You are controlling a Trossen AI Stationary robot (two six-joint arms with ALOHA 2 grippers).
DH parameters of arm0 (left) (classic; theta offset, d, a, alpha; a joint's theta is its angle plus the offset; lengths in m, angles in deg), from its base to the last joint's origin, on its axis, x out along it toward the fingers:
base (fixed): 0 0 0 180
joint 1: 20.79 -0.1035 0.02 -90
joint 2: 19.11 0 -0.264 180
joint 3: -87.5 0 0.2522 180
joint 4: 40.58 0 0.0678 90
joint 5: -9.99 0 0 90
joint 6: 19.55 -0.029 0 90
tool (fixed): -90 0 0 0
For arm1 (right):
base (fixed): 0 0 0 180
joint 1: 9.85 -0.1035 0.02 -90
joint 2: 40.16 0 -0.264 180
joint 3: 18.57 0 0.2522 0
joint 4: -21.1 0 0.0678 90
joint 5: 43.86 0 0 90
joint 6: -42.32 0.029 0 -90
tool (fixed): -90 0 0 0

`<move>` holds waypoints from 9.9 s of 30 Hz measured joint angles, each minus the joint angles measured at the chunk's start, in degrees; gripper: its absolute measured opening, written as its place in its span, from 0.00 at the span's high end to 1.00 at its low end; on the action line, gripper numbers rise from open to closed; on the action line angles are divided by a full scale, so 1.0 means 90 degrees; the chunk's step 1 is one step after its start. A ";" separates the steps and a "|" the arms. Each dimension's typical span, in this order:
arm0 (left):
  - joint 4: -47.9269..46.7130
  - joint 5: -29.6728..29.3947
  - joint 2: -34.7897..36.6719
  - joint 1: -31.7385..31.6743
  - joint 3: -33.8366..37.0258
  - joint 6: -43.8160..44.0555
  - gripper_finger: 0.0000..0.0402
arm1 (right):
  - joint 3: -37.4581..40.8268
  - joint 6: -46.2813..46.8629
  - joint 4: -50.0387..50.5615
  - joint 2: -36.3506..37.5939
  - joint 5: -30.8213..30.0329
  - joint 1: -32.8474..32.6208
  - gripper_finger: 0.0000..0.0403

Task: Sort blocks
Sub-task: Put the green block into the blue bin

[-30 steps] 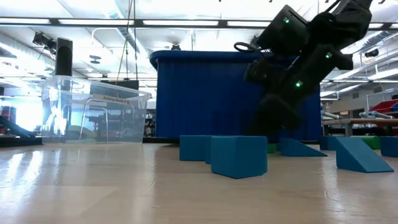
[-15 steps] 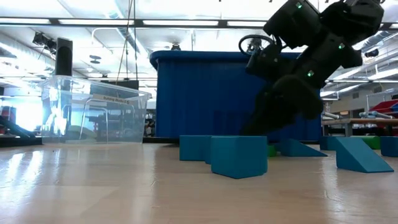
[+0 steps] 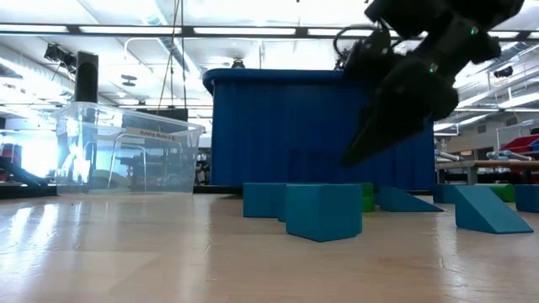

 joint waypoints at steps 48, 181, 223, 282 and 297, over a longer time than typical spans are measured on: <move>0.0173 -0.0012 -0.0007 -0.0254 0.0000 -0.0163 0.84 | -0.1677 -0.1501 -0.0317 0.1733 -0.1049 0.1272 0.68; 0.3952 0.1701 0.0811 -0.1003 0.1882 -0.2265 0.50 | -0.2071 -0.2629 0.0401 0.0568 0.0474 0.0477 0.67; 0.3172 0.2776 0.1367 -0.4317 0.1569 -0.4011 0.50 | -0.2085 -0.2352 0.0488 0.1558 -0.0279 0.2899 0.39; 0.2765 0.3417 0.0651 -0.4580 0.1761 -0.5511 0.50 | -0.2718 0.1400 0.4386 0.1975 0.0234 -0.0800 0.44; 0.2801 0.3419 0.0656 -0.4580 0.1751 -0.5622 0.50 | -0.0122 0.6366 0.4919 0.1421 -0.2171 -0.1525 0.48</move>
